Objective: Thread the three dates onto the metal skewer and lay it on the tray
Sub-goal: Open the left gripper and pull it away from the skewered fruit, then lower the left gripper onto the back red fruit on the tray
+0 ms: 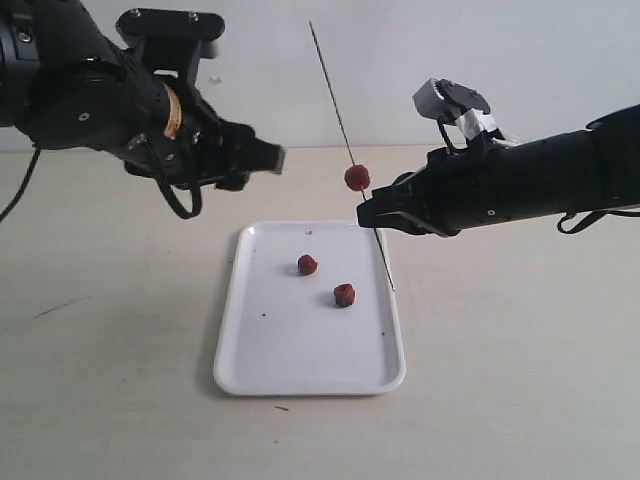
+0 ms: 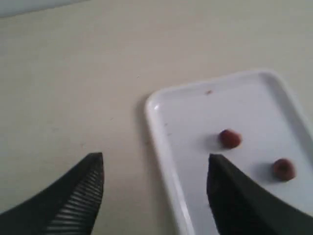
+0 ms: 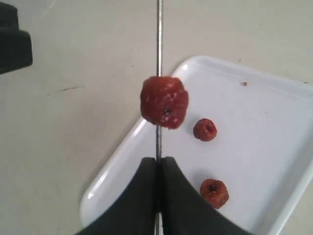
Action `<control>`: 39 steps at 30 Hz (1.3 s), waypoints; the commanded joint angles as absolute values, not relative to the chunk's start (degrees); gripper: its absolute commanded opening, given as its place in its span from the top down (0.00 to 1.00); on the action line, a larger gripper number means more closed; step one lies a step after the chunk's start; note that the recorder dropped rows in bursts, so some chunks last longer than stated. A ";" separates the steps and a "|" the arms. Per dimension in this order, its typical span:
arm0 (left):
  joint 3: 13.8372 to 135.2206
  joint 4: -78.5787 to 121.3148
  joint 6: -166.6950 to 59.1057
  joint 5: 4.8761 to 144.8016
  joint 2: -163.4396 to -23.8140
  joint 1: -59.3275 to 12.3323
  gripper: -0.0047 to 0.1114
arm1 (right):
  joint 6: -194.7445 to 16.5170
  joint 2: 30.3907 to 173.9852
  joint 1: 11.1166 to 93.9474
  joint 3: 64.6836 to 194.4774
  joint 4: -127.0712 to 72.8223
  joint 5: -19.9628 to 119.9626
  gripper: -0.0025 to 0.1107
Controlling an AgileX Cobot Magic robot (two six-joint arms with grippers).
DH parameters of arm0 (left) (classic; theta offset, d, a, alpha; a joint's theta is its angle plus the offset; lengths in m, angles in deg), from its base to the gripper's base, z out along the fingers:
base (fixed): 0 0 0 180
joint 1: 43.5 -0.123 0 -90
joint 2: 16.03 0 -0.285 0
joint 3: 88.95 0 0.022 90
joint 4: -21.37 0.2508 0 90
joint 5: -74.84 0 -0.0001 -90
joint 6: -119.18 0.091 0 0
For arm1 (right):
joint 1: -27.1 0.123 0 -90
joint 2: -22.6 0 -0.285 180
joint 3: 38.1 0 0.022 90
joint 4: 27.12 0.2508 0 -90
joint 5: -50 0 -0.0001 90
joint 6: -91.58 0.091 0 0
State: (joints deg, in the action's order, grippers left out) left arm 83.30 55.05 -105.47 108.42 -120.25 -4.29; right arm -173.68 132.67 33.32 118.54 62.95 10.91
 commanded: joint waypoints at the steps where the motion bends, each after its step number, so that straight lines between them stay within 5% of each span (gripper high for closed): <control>1: 85.72 53.67 -94.20 117.85 -120.34 -7.51 0.44 | -173.63 132.31 33.09 118.92 62.76 10.76 0.98; 7: 102.26 -9.56 -48.84 125.39 -127.63 -27.33 0.44 | -169.63 132.31 33.09 118.92 55.89 10.76 0.98; 10: 102.31 -25.46 -37.31 126.67 -130.25 -29.00 0.44 | -166.50 132.31 33.09 118.92 53.69 12.58 0.98; 24: 107.82 16.27 -40.61 119.46 -143.99 -10.17 0.44 | -151.25 132.31 33.09 118.92 39.77 22.41 0.98; 39: 119.28 18.23 -41.55 123.19 -155.14 -7.28 0.44 | -151.11 132.31 33.09 118.92 38.40 22.92 0.98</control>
State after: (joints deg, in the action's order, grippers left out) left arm 117.98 17.73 -41.23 122.85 -154.28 -7.97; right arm -151.24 132.67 33.32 118.54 38.86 22.77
